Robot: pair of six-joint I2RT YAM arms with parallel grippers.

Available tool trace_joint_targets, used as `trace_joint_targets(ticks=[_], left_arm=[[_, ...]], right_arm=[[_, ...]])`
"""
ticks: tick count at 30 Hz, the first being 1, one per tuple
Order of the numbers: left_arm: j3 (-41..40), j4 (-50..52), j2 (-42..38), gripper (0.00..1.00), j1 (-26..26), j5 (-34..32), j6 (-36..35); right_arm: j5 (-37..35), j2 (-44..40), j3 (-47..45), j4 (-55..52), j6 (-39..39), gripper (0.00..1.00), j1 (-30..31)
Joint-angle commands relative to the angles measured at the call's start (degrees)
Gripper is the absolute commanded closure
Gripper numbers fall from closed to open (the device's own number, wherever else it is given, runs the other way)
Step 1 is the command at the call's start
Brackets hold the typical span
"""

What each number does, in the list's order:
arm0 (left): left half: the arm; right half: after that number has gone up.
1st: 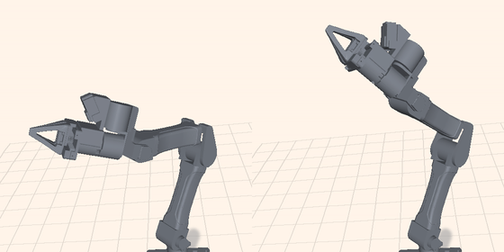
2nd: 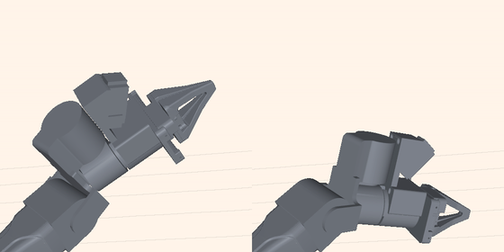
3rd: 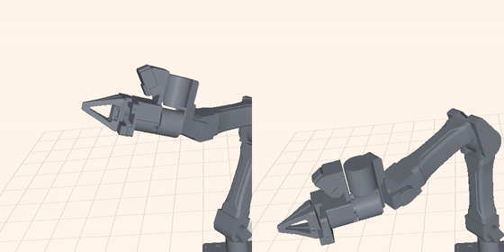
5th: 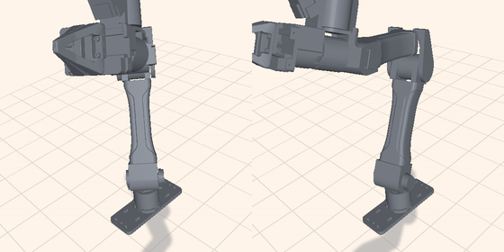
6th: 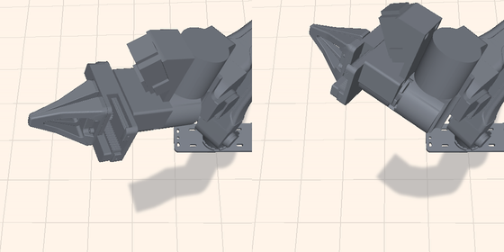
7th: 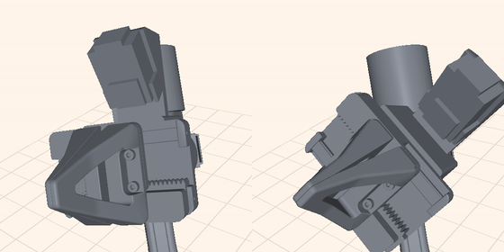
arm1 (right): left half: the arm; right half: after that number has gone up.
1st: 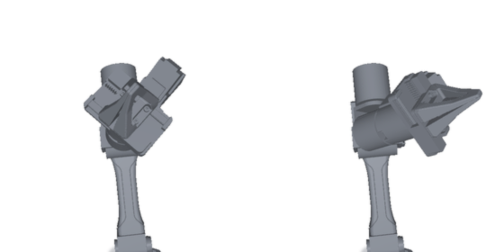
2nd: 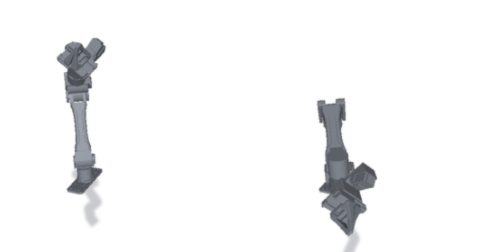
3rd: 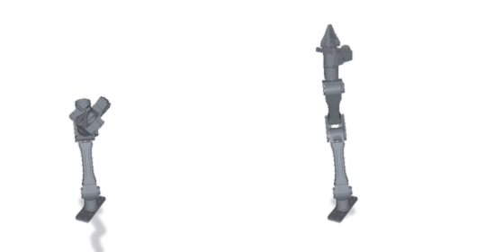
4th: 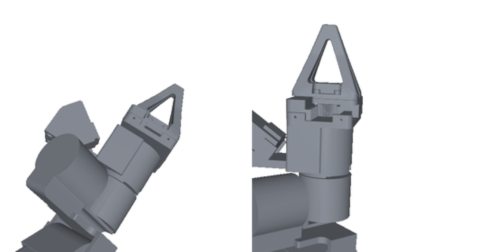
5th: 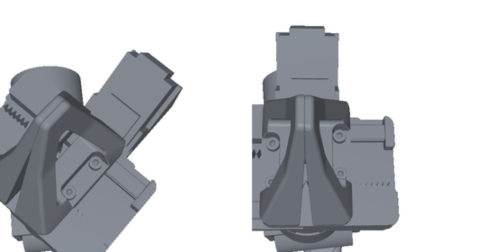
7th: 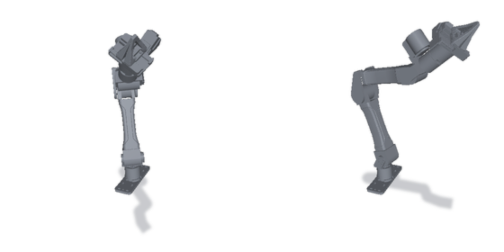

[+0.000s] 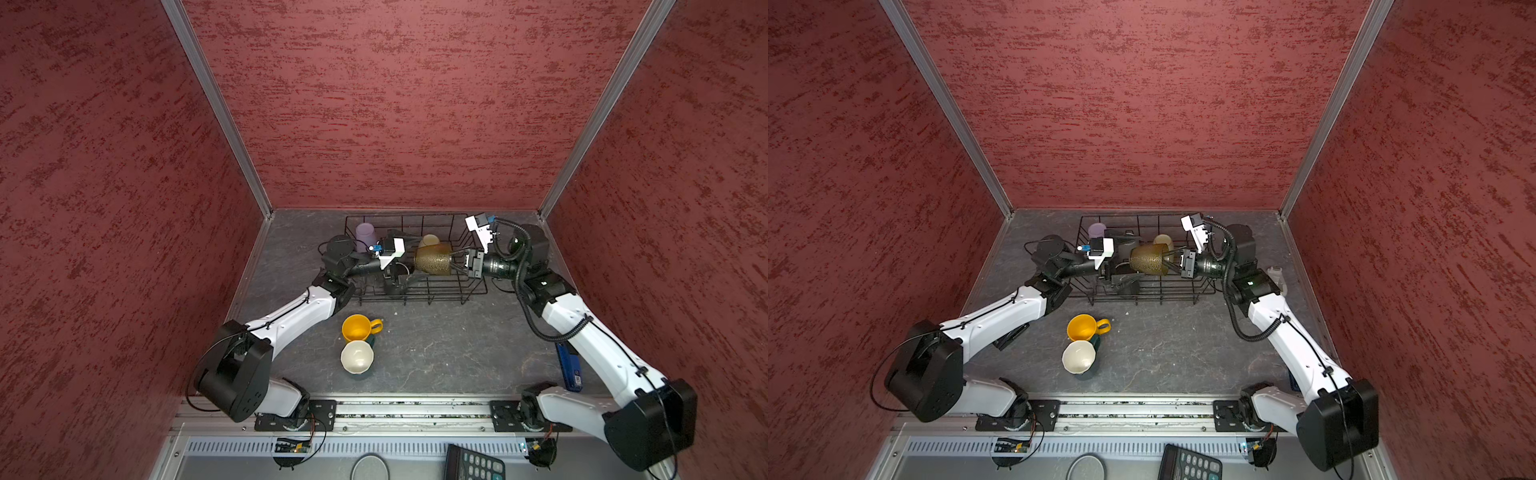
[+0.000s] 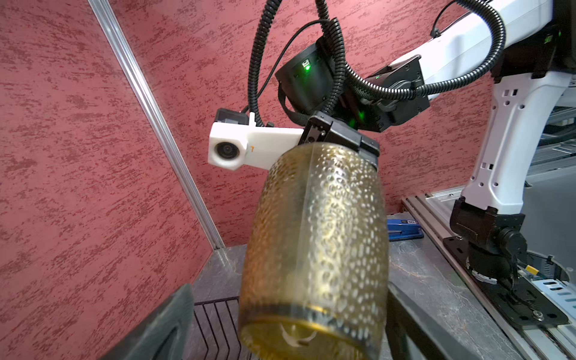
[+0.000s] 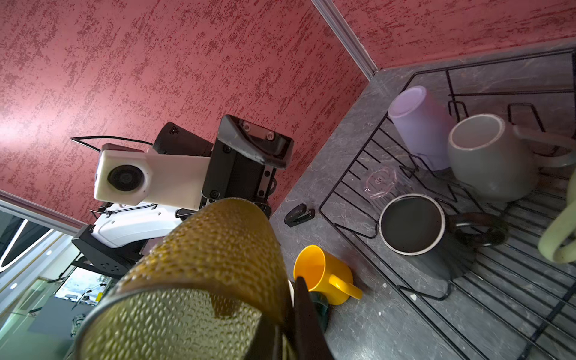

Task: Load cups into a dish rack
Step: Pick up the cup from the bottom-center of the table.

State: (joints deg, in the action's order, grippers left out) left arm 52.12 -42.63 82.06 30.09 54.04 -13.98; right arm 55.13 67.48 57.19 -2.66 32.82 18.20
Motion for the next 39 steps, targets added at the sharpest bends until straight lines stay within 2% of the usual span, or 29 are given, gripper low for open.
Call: trace_joint_targets(ticks=[1,11,24,27,33,35,37,39], left_arm=[[1.9,-2.1,1.1,0.09,0.8,1.3,0.6],[2.7,-5.0,2.3,0.19,1.8,2.6,2.7],[3.6,-3.1,2.3,0.28,2.4,3.1,2.1],[4.2,-1.7,2.3,0.34,2.5,3.0,2.0],[4.9,0.0,2.4,0.4,2.7,3.1,1.1],[5.2,0.6,2.5,0.45,2.7,3.0,1.0],[5.7,1.6,2.4,0.57,2.7,2.4,0.9],[6.0,2.6,2.4,0.65,2.7,1.6,1.1]], right_arm=[[2.0,-0.8,-0.9,3.6,1.1,1.0,-0.1],[2.4,-0.1,-2.3,7.5,3.9,1.0,-0.1],[2.7,1.1,-3.2,10.4,6.0,1.0,-0.1],[2.8,1.2,-3.4,10.7,6.2,1.0,-0.1],[3.1,1.8,-3.8,11.5,6.8,1.0,-0.1],[2.9,2.0,-3.9,11.6,6.8,1.0,-0.1],[2.5,2.1,-3.9,11.4,6.6,1.0,-0.1],[1.4,2.2,-3.6,10.5,6.0,0.93,-0.1]])
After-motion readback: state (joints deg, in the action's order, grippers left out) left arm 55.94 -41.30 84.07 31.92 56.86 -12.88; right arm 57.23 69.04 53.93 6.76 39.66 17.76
